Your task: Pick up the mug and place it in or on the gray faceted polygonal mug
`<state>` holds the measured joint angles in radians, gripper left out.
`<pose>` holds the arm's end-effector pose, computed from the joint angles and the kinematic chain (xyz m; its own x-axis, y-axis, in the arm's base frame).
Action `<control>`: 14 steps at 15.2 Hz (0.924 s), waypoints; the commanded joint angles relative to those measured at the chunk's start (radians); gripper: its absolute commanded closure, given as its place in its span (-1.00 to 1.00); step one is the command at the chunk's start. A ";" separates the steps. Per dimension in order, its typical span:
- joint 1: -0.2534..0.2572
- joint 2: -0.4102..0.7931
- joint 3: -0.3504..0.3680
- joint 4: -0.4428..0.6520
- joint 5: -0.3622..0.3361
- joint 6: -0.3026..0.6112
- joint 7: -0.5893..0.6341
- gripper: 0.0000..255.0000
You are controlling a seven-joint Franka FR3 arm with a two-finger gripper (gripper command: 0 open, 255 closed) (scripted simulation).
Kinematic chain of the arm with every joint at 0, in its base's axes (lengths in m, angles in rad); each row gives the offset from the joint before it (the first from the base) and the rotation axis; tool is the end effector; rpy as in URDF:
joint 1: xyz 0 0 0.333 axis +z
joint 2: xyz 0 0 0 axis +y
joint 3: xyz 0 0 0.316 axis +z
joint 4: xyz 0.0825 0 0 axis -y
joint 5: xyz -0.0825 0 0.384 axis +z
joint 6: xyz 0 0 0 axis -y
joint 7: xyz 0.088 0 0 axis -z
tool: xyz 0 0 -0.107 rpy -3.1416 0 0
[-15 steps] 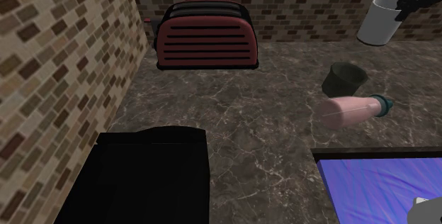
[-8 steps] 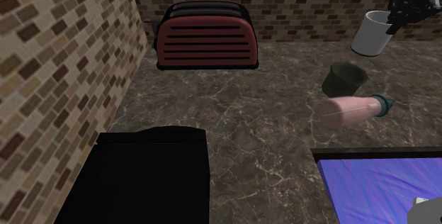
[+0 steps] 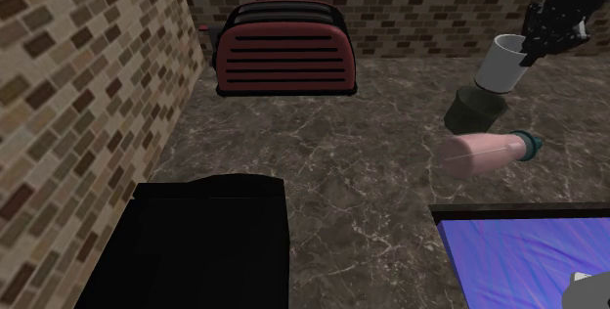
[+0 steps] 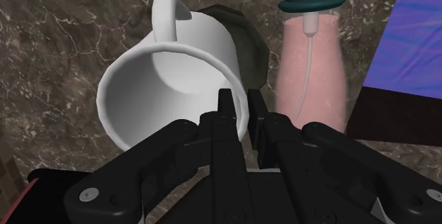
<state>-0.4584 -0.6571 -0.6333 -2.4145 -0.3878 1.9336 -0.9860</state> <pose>0.1402 -0.3775 0.4980 0.9927 0.1103 0.0497 0.1060 -0.9910 0.0813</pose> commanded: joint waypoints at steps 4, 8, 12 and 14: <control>-0.004 0.011 -0.022 -0.059 -0.016 0.070 0.005 1.00; -0.004 0.011 -0.022 -0.059 -0.016 0.070 0.005 1.00; -0.004 0.011 -0.022 -0.059 -0.016 0.070 0.005 1.00; -0.003 0.011 -0.022 -0.058 -0.015 0.070 0.005 -1.00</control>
<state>-0.4619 -0.6461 -0.6552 -2.4727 -0.4033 2.0040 -0.9809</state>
